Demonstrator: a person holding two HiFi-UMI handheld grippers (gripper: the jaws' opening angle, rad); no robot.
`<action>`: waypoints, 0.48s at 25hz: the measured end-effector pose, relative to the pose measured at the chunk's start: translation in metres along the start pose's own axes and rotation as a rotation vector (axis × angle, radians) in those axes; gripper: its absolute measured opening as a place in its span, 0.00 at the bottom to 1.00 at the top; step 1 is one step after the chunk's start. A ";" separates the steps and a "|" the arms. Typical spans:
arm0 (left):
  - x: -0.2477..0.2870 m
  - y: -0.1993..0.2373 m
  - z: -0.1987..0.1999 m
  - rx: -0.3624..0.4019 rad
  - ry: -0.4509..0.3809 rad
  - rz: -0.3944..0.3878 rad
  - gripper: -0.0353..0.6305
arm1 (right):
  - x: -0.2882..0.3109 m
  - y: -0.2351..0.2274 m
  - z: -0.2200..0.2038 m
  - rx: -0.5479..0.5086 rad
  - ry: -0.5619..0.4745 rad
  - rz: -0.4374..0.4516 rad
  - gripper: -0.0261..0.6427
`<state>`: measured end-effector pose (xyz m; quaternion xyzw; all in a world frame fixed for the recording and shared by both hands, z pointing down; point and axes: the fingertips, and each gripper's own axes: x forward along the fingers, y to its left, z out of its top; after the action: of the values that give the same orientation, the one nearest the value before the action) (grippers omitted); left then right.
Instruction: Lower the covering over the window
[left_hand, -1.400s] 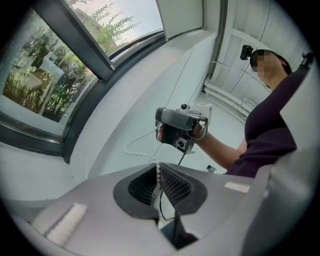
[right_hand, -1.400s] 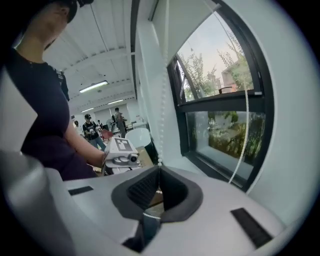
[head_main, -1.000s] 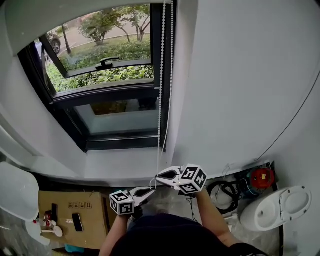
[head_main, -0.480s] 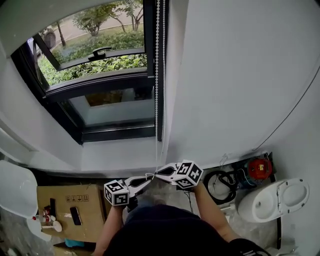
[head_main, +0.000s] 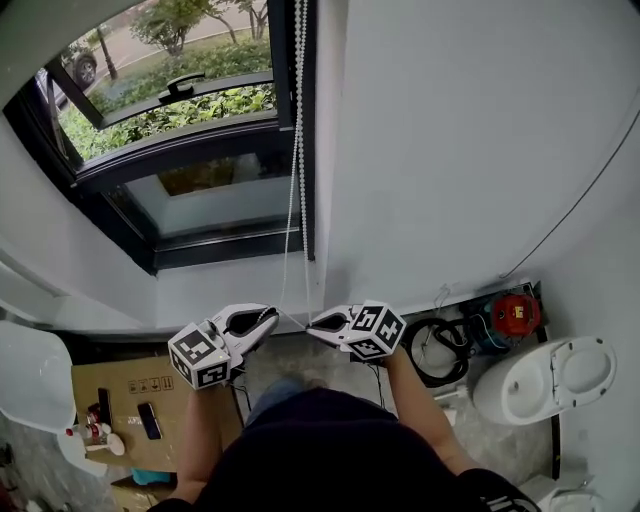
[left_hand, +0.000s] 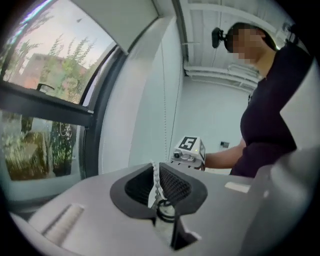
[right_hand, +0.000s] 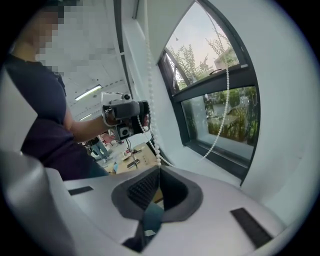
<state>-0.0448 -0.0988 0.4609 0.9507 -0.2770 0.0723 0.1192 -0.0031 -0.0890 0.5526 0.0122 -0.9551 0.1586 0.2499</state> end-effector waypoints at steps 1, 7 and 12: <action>0.001 -0.002 0.002 0.052 0.037 0.002 0.09 | 0.001 0.000 0.000 -0.001 -0.002 0.003 0.06; 0.003 -0.020 0.014 0.173 0.102 -0.027 0.10 | 0.008 0.003 0.002 -0.007 0.000 0.022 0.06; -0.031 -0.011 0.082 0.024 -0.287 0.006 0.19 | 0.010 0.000 0.004 -0.009 0.008 0.012 0.06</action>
<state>-0.0586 -0.0956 0.3740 0.9518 -0.2931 -0.0609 0.0669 -0.0137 -0.0899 0.5538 0.0046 -0.9549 0.1559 0.2527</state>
